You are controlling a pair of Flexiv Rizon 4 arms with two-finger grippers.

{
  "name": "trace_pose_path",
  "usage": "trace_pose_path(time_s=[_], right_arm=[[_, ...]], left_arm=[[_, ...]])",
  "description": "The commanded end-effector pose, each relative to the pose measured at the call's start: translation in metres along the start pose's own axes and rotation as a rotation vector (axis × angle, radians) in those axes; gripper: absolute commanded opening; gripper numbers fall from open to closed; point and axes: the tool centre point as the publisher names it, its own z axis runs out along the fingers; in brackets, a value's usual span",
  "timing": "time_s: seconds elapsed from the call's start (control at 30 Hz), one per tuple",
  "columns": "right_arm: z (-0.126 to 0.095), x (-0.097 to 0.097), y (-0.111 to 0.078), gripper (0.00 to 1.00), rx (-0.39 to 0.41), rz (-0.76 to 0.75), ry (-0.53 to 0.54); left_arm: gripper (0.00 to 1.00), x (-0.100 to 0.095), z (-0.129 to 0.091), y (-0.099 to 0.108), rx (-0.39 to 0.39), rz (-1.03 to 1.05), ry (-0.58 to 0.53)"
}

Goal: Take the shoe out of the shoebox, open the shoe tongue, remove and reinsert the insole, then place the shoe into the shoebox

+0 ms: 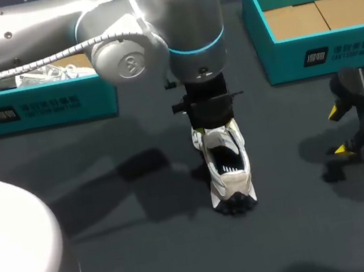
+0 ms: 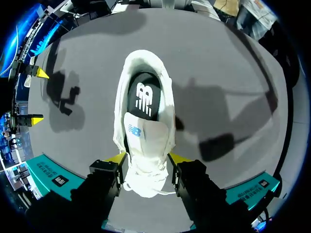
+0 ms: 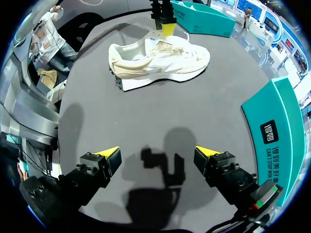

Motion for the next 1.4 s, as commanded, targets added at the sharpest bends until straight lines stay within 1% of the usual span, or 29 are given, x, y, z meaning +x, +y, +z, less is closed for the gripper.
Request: trace_pose_path(time_s=[0.03, 0.1, 0.23, 0.37, 0.47, 0.57, 0.77, 0.9, 1.13, 1.3, 1.4], right_arm=[[0.000, 0.002, 0.000, 1.00, 0.001, 0.000, -0.003], [0.000, 0.002, 0.000, 1.00, 0.001, 0.000, -0.003], [0.000, 0.002, 0.000, 1.00, 0.001, 0.000, -0.003], [0.000, 0.002, 0.000, 1.00, 0.001, 0.000, -0.003], [0.000, 0.002, 0.000, 1.00, 0.001, 0.000, -0.003], [0.000, 0.002, 0.000, 1.00, 0.001, 0.000, -0.003], [0.000, 0.002, 0.000, 1.00, 0.001, 0.000, -0.003], [0.000, 0.002, 0.000, 1.00, 0.001, 0.000, -0.003], [0.000, 0.002, 0.000, 1.00, 0.001, 0.000, -0.003], [0.000, 0.002, 0.000, 1.00, 0.001, 0.000, -0.003], [0.000, 0.002, 0.000, 1.00, 0.001, 0.000, -0.003]], left_arm=[[0.48, 0.007, -0.016, 0.006, -0.007, -0.002, -0.007], [0.47, 0.008, -0.022, 0.010, -0.015, -0.006, -0.011], [0.42, 0.010, -0.034, 0.019, -0.016, -0.016, -0.028], [0.22, 0.010, -0.042, 0.022, 0.001, -0.018, -0.058], [0.19, 0.008, -0.046, 0.017, 0.022, -0.004, -0.082], [0.18, 0.005, -0.045, 0.010, 0.038, 0.011, -0.090], [0.19, -0.002, -0.025, -0.008, 0.060, 0.052, -0.076], [0.16, -0.006, -0.011, -0.015, 0.089, 0.059, -0.077], [0.17, -0.010, 0.016, -0.029, 0.145, 0.065, -0.078], [0.18, -0.012, 0.039, -0.044, 0.191, 0.082, -0.057], [0.19, -0.010, 0.045, -0.050, 0.198, 0.086, -0.050]])
